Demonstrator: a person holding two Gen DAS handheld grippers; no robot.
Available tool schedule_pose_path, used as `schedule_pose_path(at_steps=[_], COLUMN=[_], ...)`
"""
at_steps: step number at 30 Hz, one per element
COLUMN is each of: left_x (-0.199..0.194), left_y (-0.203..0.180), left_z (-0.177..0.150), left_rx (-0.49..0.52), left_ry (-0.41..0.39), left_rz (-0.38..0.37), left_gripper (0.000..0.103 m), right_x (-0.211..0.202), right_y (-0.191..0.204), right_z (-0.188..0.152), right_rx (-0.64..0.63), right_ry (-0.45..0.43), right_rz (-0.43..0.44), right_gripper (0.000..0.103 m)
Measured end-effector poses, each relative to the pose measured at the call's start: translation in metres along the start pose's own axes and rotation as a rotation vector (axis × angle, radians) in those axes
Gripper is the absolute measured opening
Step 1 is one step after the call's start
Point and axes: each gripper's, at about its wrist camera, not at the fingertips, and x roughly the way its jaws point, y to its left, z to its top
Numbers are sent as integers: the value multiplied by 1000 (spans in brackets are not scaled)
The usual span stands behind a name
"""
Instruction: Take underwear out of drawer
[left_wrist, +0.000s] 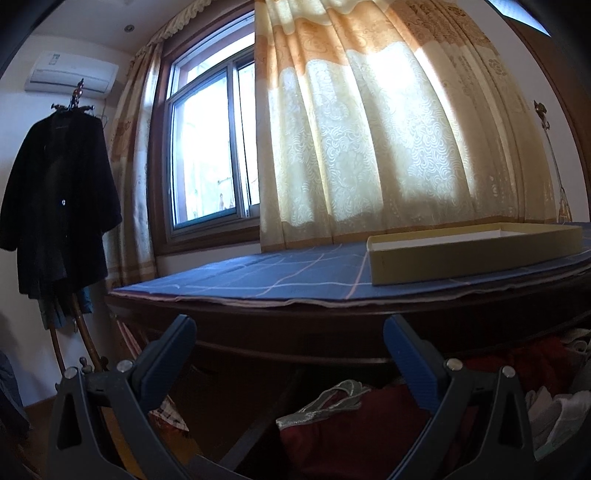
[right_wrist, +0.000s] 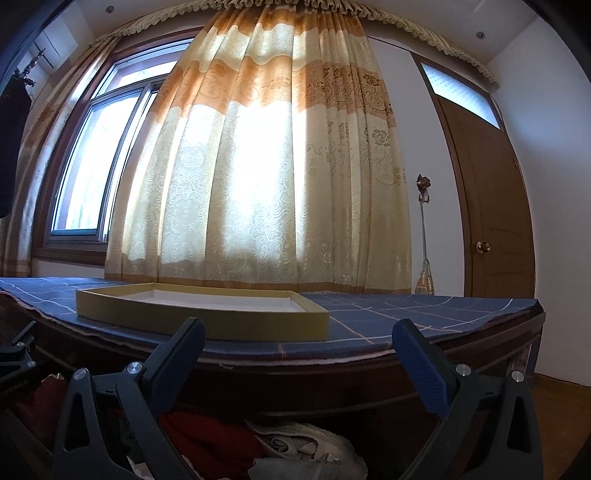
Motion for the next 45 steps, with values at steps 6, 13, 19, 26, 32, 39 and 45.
schedule_pose_path(at_steps=[6,13,19,26,32,39,45], left_x=[-13,-23,-29,-39,-52,-52,-48], left_y=[5,12,19,25,25,14,10], left_z=[-1,0,1,-1,-4,-7,-7], left_rx=[22,31,29,25,61,158,195], left_ry=[24,89,169,252,260,285,312], left_rz=[-6,-24,-54,-73,-78,-95,-106], left_gripper=[103,103,103,103,103,103,103], right_x=[-15,-27,-33,-38,-47,-48,-45], right_y=[-5,-4,-8,-12,-12,-8,-11], right_z=[2,6,9,11,9,9,8], right_rx=[4,-27,-19,-7,-29,-49,-37], right_ry=[30,89,174,278,312,338,351], right_rz=[21,42,86,133,154,167,174], right_gripper=[102,102,102,102,102,102,102])
